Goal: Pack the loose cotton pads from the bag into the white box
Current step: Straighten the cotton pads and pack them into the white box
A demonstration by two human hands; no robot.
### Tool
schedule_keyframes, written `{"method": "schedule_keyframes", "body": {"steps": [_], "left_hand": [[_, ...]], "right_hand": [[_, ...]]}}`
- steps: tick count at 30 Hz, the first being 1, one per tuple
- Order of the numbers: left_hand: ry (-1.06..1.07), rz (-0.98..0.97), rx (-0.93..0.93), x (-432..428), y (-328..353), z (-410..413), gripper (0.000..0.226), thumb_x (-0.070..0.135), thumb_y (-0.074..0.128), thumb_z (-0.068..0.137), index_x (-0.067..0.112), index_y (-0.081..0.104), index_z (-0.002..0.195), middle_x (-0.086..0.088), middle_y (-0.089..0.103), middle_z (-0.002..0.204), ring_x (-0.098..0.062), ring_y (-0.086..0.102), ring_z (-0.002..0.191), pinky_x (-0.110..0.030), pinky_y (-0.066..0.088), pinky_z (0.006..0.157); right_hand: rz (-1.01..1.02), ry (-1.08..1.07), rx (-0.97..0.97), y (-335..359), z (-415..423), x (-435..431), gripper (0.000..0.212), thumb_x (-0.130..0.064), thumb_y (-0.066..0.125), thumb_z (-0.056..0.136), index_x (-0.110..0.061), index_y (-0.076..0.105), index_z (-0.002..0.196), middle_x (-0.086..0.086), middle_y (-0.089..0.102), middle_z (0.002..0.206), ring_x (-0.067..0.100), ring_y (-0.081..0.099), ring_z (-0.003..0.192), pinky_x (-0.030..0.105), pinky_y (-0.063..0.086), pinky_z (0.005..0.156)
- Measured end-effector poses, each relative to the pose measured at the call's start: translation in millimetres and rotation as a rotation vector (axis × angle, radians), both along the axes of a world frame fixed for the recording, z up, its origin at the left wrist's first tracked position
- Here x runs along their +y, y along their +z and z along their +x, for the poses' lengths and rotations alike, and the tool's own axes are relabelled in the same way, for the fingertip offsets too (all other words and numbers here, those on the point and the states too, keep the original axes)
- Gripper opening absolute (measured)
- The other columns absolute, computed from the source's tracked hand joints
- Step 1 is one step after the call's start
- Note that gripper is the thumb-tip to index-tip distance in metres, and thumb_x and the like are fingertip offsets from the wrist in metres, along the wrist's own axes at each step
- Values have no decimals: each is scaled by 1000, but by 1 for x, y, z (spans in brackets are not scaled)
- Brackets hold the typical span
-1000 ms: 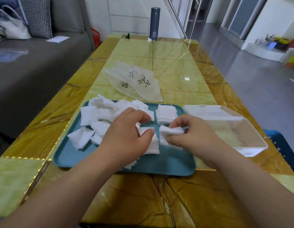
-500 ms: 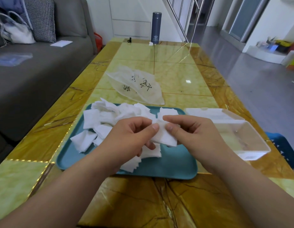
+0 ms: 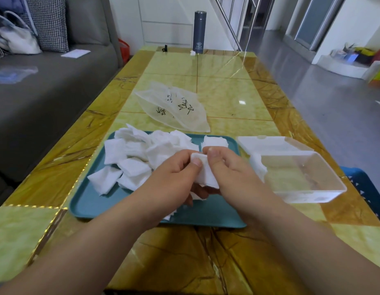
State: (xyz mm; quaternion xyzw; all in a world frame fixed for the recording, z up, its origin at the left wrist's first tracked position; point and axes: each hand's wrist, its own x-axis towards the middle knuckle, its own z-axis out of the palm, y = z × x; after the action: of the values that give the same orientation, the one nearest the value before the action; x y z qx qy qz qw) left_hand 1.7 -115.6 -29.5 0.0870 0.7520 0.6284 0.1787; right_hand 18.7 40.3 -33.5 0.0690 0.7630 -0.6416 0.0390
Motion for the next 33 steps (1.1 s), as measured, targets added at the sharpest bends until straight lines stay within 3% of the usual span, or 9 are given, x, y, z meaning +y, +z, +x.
{"method": "schedule_keyframes", "body": {"steps": [3, 5, 7, 11, 15, 19, 27, 33], "left_hand": [[-29, -73, 28, 3, -4, 1, 25, 31, 39, 110, 38, 62, 117, -7, 78, 90, -25, 76, 84, -43, 51, 65], [-24, -90, 55, 1, -6, -1, 24, 35, 40, 108, 41, 62, 112, -8, 78, 90, -30, 75, 87, -46, 50, 65], [5, -98, 84, -2, -6, -5, 22, 38, 41, 108, 40, 63, 111, -8, 77, 89, -28, 75, 85, -46, 48, 65], [68, -113, 225, -5, -4, -13, 16, 34, 49, 107, 30, 64, 109, 1, 73, 88, -16, 70, 72, -35, 48, 66], [90, -472, 494, -14, -13, -25, 21, 33, 61, 100, 32, 64, 121, 17, 64, 102, -4, 62, 81, -28, 50, 82], [-105, -798, 464, -13, -22, -25, 40, 48, 70, 91, 30, 66, 125, 17, 56, 111, -10, 56, 96, -36, 51, 91], [-103, -758, 421, -13, -24, -27, 30, 44, 53, 102, 25, 75, 95, 8, 65, 88, -10, 60, 84, -41, 53, 83], [-119, -807, 413, -10, -17, -19, 23, 44, 63, 92, 37, 67, 113, 17, 66, 94, -9, 63, 90, -37, 57, 84]], "right_hand": [[3, 37, -20, 4, -1, -4, 22, -50, 41, 108, -39, 59, 117, -7, 70, 111, 9, 70, 93, 27, 54, 82], [-60, 50, -33, 5, -1, -4, 22, -51, 47, 106, -38, 60, 118, -1, 74, 110, 12, 74, 85, 32, 58, 83], [-89, 32, -33, 6, -2, -1, 26, -45, 62, 101, -31, 63, 123, 2, 77, 109, 16, 77, 91, 41, 63, 87], [-73, -57, 31, 6, 0, 11, 10, -19, 74, 96, -12, 72, 103, 4, 78, 91, 20, 76, 87, 35, 65, 74], [-142, -206, 13, 4, -4, 22, 11, -16, 68, 99, -8, 64, 105, 10, 78, 97, 24, 79, 85, 38, 66, 74], [-126, -195, -34, 0, -4, 22, 13, -21, 65, 102, -11, 60, 110, 8, 78, 103, 19, 80, 84, 39, 65, 78], [-101, -173, -48, -4, -6, 22, 14, -24, 66, 101, -14, 62, 109, 5, 79, 103, 19, 80, 83, 44, 64, 82], [-113, -178, -58, -6, -7, 23, 14, -23, 67, 100, -14, 63, 111, 3, 80, 100, 19, 80, 85, 41, 63, 79]]}}
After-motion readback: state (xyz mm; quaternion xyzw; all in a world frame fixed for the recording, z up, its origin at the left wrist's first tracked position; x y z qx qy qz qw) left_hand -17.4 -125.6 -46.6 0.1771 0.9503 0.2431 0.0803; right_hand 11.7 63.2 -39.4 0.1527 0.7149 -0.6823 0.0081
